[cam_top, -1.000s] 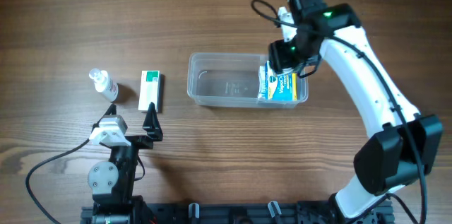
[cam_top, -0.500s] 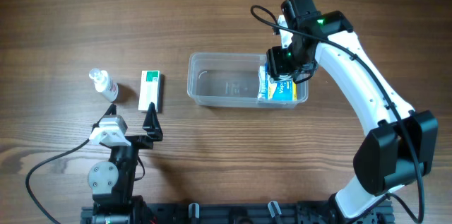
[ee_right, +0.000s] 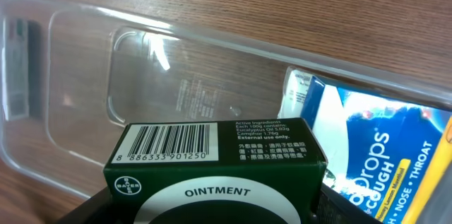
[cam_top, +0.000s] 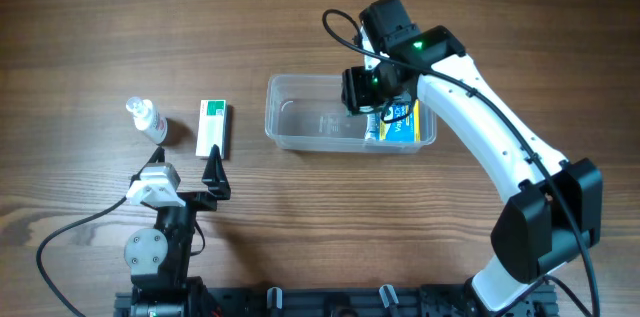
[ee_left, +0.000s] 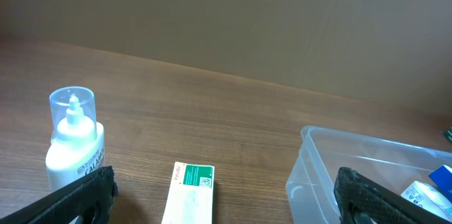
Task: Pack container
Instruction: 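Place the Zam-Buk box into the container left of VapoDrops, release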
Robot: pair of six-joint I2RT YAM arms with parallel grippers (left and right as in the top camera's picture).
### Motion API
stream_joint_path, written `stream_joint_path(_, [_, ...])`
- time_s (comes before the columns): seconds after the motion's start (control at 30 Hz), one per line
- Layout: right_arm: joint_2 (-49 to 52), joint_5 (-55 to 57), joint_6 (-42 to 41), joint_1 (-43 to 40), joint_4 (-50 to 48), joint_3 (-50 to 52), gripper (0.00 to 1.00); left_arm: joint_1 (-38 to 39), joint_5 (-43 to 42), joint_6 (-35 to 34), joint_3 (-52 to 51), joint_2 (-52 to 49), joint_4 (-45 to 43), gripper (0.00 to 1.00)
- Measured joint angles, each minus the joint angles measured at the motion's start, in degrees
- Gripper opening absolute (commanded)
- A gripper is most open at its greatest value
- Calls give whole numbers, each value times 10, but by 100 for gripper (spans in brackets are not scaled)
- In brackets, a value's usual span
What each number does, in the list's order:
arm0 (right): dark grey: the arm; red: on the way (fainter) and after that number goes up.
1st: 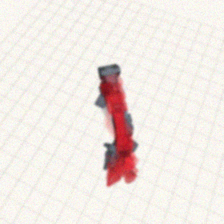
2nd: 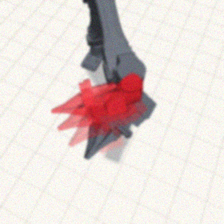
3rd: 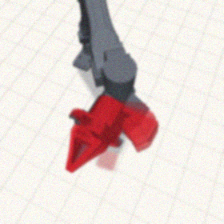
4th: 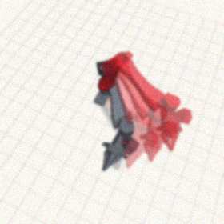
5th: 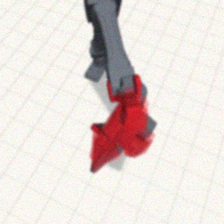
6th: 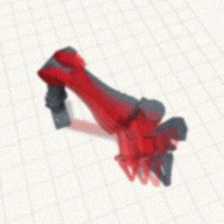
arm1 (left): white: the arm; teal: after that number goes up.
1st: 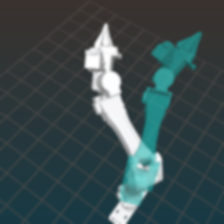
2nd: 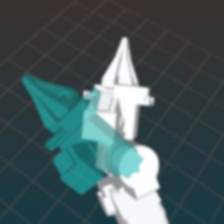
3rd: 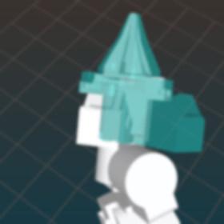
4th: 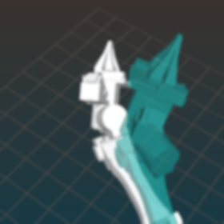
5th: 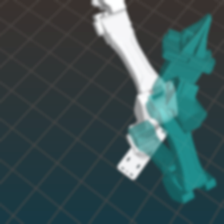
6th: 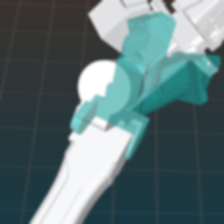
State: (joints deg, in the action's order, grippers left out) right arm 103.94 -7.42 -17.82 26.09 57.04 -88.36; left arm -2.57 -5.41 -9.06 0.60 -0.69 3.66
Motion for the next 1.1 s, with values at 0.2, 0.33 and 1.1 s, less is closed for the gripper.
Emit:
stream_joint_path(0.2, [24,4,-15,0,-3,1,67,0,0,0,0,0,0,100])
stream_joint_path(0.33, [37,4,-17,12,-5,3,69,0,0,0,0,0,0,100])
stream_joint_path(1.1, [26,217,73,-43,2,-125,100,0,0,0,0,0,0,100])
